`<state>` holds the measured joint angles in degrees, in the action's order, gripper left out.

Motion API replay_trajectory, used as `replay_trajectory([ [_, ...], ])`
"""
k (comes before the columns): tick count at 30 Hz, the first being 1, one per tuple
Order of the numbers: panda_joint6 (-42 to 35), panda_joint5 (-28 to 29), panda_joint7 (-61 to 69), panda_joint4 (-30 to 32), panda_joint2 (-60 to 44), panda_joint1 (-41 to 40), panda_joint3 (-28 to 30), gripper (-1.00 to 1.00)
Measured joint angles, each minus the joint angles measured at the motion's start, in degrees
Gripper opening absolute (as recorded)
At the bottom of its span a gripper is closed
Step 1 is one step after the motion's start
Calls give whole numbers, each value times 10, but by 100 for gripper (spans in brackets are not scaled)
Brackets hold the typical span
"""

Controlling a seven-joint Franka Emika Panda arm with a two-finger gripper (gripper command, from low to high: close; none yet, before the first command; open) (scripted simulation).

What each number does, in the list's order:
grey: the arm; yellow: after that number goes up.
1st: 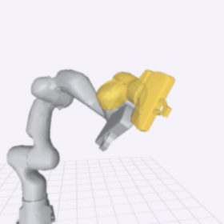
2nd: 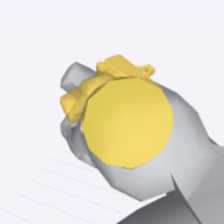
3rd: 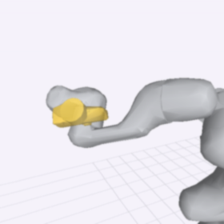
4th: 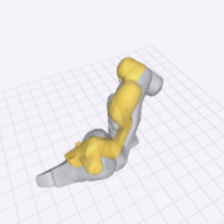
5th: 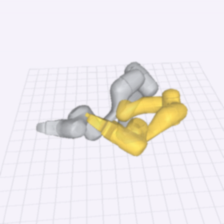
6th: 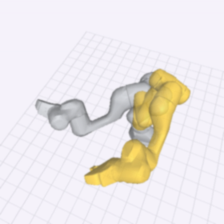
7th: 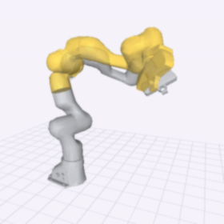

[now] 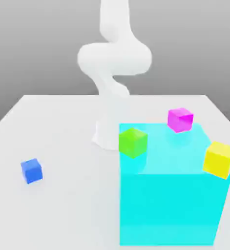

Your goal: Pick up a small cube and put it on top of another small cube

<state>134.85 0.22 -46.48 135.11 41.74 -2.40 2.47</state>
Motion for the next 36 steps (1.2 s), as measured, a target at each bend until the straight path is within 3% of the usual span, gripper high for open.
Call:
replay_trajectory([
  [19,290,-3,-43,286,-407,-225,217,0],
  [22,329,-75,9,283,-461,-247,192,0],
  [28,407,-201,102,263,-562,-365,43,0],
  [29,415,-207,106,261,-571,-379,27,-100],
  [36,414,-203,103,261,-570,-380,27,-100],
])
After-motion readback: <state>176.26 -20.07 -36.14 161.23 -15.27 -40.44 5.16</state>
